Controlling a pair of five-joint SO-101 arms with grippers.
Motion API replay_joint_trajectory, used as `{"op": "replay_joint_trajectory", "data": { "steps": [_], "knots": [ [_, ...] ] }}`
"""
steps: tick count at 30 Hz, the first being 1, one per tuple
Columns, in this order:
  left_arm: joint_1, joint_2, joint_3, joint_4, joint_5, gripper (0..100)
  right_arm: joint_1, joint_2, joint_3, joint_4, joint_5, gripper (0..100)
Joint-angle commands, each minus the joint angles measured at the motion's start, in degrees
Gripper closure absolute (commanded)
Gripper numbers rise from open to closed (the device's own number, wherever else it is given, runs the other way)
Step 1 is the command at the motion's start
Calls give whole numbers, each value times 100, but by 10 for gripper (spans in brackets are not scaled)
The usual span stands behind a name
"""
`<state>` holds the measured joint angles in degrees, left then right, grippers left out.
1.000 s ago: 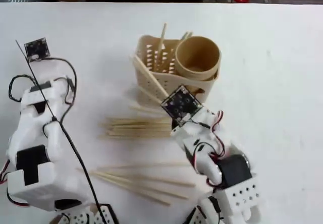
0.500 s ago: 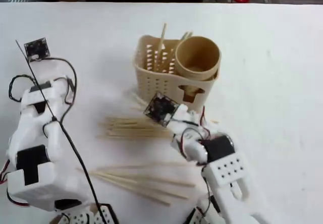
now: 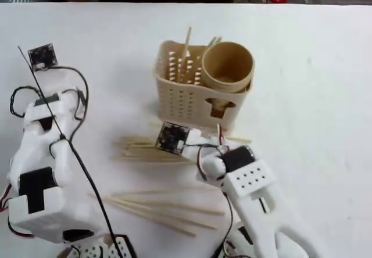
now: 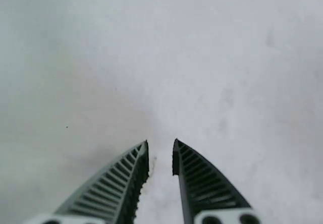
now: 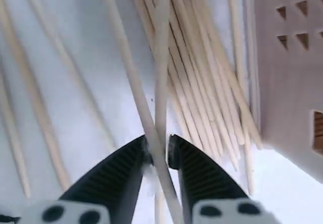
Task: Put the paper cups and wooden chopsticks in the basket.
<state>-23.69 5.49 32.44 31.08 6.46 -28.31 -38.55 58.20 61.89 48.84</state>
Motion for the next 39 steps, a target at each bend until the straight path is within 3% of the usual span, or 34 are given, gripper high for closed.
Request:
{"op": "replay_joint_trajectory", "data": {
  "steps": [1, 7, 16, 26, 33, 39],
  "knots": [
    [66, -48, -290, -9, 44, 899, -75, 391, -141, -303, -79, 833],
    [66, -48, -299, -18, 35, 899, -101, 585, -141, -549, -105, 842],
    [127, -40, -273, -26, 35, 899, -1393, 1024, -18, -1103, -431, 838],
    [127, -40, -281, -9, 35, 899, -1341, 2264, -220, -1736, -475, 787],
    [127, -40, -281, 9, 35, 899, -971, 2431, -378, -1736, -475, 990],
    [127, -40, -281, 9, 35, 899, -963, 2360, -378, -1675, -475, 981]
  ]
}}
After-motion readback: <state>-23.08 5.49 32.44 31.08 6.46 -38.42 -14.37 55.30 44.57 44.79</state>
